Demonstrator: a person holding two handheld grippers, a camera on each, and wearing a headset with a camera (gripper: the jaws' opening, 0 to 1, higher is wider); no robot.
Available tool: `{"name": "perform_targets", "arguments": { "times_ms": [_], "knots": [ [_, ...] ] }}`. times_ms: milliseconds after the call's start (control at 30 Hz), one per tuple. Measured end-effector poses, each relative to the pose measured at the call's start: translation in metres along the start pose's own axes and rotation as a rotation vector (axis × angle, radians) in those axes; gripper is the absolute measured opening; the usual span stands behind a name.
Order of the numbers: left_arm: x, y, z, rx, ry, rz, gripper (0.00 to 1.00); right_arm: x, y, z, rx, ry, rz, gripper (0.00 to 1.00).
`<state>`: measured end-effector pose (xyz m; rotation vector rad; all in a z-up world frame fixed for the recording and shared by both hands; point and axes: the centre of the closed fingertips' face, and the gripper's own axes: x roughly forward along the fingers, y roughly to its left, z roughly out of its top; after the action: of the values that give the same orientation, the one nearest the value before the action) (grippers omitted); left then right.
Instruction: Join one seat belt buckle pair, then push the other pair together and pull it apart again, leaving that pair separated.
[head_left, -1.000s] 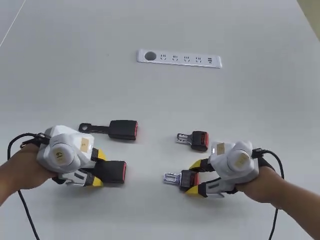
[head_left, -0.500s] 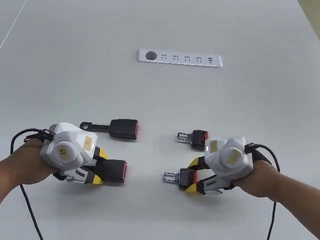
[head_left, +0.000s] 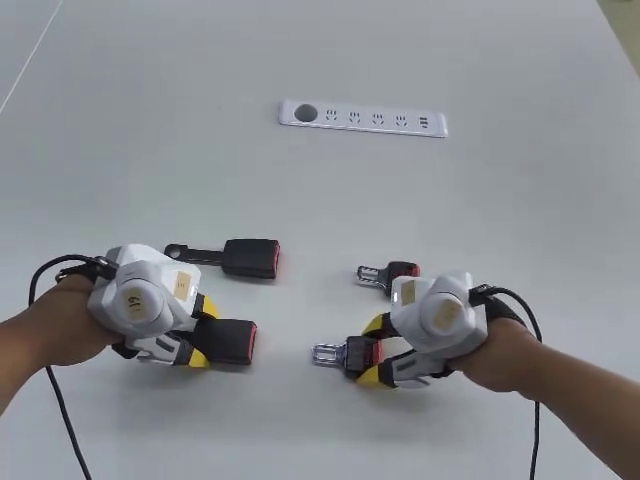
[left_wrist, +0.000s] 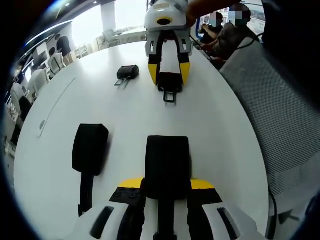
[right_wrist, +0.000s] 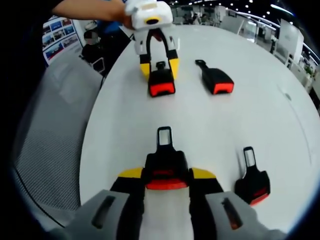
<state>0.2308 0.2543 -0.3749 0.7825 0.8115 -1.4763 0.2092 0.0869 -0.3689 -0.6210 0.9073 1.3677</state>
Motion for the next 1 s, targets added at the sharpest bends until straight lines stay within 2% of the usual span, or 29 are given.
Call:
{"name": "perform_targets", "arguments": {
  "times_ms": [300,500,800,1000],
  "knots": [
    [-0.001,-0.001,0.001,0.005,0.007,-0.002,0.33,0.008,-0.002,0.013,-0.009,-0.018,0.006,0.33],
    [-0.002,-0.001,0.001,0.002,0.009,-0.002,0.33,0.016,0.001,0.027,-0.029,-0.034,0.017,0.33],
    [-0.008,-0.007,0.009,0.004,0.019,-0.002,0.33,0.025,-0.001,0.042,-0.028,-0.057,0.012,0.33],
    [-0.006,-0.005,0.006,0.003,0.023,-0.003,0.33,0.031,0.0,0.052,-0.028,-0.077,0.011,0.33]
  ]
}}
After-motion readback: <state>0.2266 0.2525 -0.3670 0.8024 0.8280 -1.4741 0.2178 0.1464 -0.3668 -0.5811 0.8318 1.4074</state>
